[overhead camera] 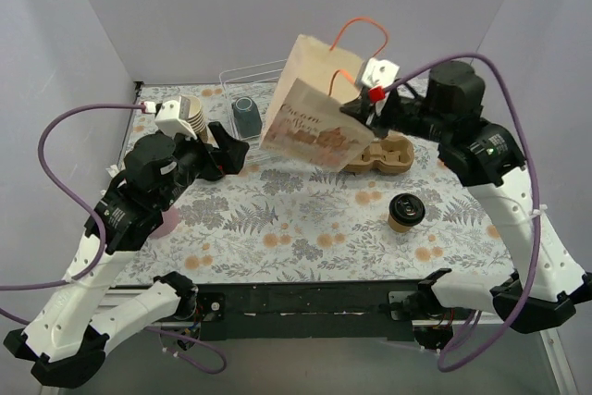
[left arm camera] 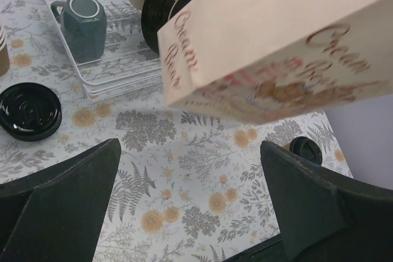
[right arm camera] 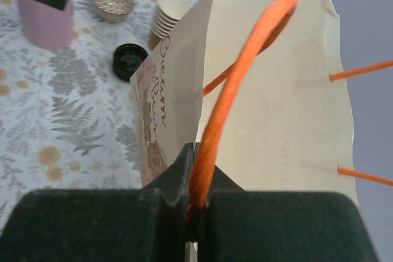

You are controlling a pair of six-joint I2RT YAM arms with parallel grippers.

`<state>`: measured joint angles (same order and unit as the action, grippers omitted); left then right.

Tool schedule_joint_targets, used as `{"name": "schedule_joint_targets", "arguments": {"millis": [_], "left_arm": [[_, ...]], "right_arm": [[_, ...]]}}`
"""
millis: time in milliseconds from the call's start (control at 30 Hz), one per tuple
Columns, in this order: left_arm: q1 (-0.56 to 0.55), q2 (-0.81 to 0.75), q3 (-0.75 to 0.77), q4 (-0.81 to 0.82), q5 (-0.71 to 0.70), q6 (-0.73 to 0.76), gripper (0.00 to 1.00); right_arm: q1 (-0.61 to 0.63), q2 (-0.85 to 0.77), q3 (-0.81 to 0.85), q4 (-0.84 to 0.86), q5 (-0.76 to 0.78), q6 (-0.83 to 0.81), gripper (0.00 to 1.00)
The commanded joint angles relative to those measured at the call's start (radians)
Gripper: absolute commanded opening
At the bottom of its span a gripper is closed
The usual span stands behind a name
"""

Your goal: Pack the takeout coffee

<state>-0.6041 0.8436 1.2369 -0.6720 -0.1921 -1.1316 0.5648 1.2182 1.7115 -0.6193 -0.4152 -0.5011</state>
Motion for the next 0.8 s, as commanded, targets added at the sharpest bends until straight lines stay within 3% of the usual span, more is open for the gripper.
{"name": "schedule_joint_targets", "arguments": {"millis": [0,267,433,767], "left_arm": [[0.003,0.017,0.113,-0.167,-0.062,-0.048,0.97],[0.003,0.006,0.087,-0.176,-0.081,-0.054,0.98],[0.003,-0.032,0.047,-0.117,-0.072,-0.069,0.98],[0.003,-0.006,-0.028,-0.123,-0.050,-0.065,0.98]], "right_arm": [[0.183,-0.022,-0.102,0.104,0.087,0.000,0.01],[0.423,-0.039,-0.392,0.320,0.236,-0.036,0.01],[0.445,0.000,-0.444,0.294,0.207,-0.109,0.01],[0.471,0.049,-0.500,0.340,0.191,-0.102,0.01]]}}
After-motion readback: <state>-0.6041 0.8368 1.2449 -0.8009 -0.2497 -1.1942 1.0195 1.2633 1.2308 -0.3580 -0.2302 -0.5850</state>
